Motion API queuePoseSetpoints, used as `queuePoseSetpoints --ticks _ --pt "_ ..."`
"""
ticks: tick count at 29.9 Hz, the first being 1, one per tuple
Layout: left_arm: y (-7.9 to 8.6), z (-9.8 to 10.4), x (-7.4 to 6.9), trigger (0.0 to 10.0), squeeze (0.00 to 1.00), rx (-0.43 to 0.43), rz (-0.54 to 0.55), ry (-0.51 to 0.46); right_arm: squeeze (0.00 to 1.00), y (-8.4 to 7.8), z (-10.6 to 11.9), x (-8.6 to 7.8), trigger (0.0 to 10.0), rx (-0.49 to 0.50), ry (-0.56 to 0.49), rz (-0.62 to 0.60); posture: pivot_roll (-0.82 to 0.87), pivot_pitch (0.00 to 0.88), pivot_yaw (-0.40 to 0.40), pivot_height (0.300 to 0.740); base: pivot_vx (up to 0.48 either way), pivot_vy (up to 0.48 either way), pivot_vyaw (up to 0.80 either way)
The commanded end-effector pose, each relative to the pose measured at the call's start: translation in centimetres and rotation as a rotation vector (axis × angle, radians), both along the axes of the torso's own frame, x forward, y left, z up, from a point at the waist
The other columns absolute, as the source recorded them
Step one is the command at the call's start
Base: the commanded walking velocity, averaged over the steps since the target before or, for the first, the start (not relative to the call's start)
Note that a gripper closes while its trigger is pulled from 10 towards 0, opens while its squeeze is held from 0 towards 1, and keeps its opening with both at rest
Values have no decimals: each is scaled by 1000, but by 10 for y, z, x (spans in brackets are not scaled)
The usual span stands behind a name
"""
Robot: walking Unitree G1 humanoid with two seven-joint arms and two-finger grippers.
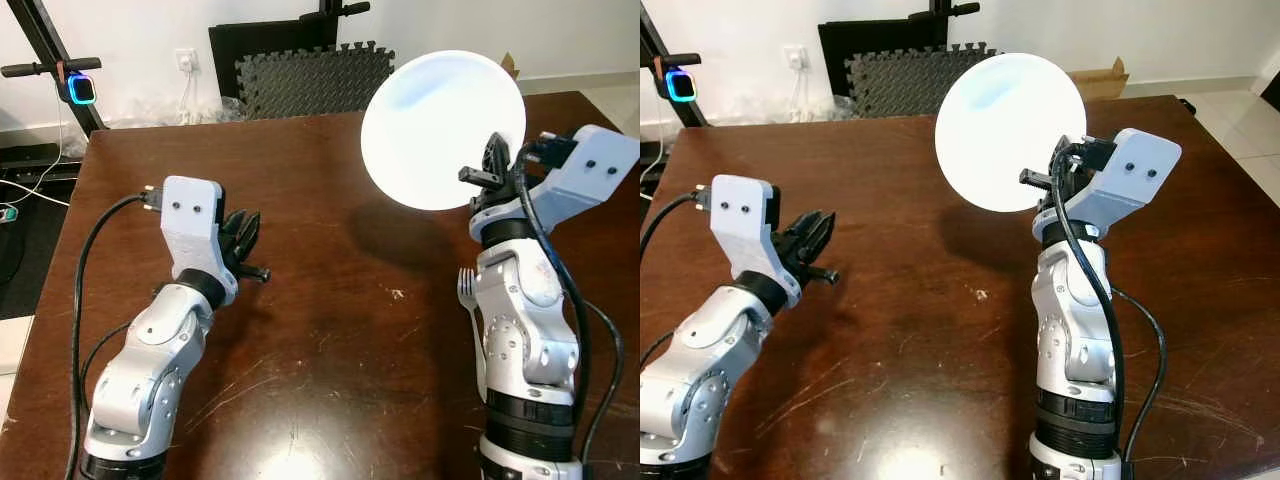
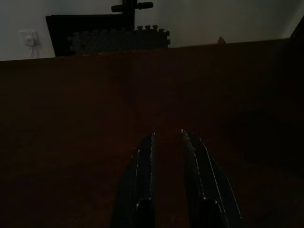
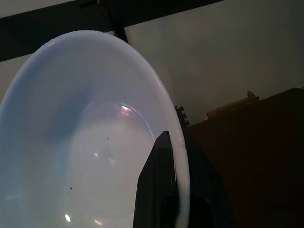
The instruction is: Setting the table
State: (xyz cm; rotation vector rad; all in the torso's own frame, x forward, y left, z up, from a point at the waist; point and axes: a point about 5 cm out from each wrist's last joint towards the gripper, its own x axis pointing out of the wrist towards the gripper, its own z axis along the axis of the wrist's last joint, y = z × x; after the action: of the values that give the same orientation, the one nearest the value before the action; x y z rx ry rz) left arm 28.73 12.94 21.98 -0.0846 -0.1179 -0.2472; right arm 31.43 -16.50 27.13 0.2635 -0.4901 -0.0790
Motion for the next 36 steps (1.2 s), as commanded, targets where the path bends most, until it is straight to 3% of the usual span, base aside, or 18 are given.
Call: queuePoseSetpoints --ticks 1,24,36 --pt "4 -4 1 10000 0 -2 23 15 0 -1 0 1 10000 10 -8 -5 42 110 66 740 0 0 0" --pt "5 -4 8 10000 0 46 46 -6 0 1 -8 6 10000 -5 11 21 35 106 65 740 0 0 0" --pt "5 -3 10 10000 0 48 44 -17 0 2 -10 6 10000 -5 18 22 35 106 67 740 0 -415 0"
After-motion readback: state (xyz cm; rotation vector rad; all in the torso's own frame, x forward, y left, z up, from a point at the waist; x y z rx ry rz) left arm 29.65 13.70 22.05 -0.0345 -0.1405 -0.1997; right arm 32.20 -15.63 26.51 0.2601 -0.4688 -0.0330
